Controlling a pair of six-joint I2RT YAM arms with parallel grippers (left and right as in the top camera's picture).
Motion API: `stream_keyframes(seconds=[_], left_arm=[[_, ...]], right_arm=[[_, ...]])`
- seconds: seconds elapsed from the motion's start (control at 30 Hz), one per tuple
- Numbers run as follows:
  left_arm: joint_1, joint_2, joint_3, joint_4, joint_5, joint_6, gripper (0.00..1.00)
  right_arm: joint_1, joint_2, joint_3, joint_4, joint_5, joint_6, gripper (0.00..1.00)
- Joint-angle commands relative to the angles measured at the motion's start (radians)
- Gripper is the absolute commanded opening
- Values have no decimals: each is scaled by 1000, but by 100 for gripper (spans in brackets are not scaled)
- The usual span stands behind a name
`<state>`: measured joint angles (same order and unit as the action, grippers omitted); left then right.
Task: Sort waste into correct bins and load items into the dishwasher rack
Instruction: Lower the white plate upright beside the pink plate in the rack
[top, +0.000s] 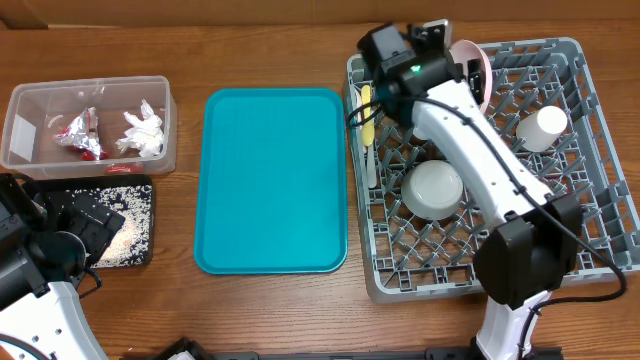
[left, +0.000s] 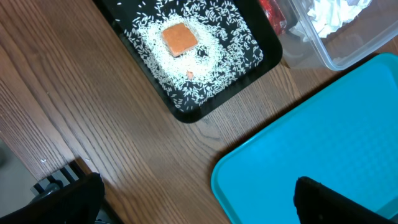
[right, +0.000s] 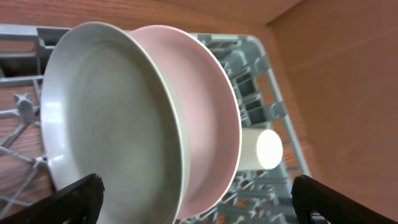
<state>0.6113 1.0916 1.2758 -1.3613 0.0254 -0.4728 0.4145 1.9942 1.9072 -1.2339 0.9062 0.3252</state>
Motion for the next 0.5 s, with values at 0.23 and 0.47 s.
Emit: stream_keyframes(seconds=[0.23,0.47], left_arm=[[7,2,-2,0,-10,-14,100],[7,2,-2,1,-10,-14,100]], right_arm=[[-142,-249,194,-136,-389,104,100],[-177,-485,196,-244,-391,280,100]])
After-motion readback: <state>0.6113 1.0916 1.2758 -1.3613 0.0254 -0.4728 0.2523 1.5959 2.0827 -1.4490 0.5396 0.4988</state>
